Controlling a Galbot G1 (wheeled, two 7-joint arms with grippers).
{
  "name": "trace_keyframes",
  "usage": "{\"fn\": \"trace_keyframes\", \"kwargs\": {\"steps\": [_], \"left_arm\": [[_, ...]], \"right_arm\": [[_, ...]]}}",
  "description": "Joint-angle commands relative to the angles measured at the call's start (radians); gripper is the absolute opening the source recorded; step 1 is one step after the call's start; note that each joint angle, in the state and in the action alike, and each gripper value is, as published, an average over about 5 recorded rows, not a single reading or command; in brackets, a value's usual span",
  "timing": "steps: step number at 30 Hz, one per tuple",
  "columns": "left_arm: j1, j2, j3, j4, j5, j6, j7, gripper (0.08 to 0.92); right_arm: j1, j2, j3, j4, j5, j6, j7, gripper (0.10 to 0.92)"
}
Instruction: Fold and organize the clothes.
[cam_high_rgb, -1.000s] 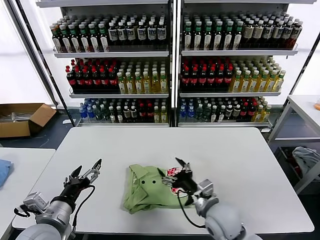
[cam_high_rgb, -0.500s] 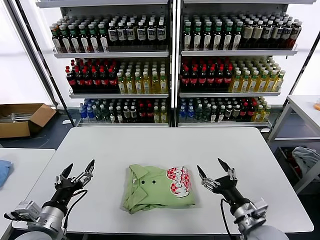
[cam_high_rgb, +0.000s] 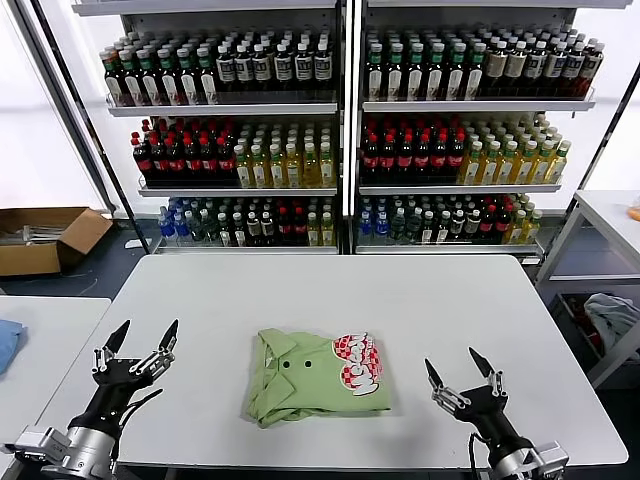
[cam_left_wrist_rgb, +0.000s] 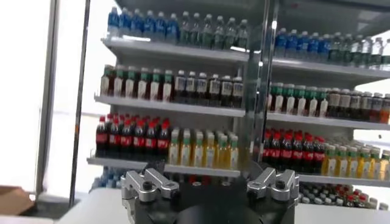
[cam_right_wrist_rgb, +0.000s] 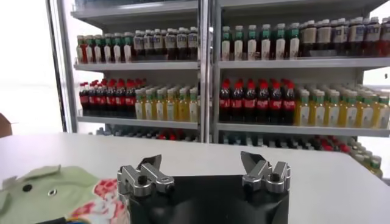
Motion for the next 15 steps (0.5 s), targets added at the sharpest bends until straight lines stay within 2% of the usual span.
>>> {"fn": "trace_keyframes", "kwargs": {"steps": [1,15], "left_arm": [[0.058,-0.063,-0.065,-0.012,0.132,-0.107,0.133,0.823],[0.06,-0.076,-0.109,0.003,0.147,-0.101,0.165,0.823]], "right_arm": [[-0.095,0.058,0.041,-0.006,-0.038,0.086,-0.061,0.823],[-0.098,0.064,0.034,0.018,-0.061,0.073,-0.076,0.823]]}}
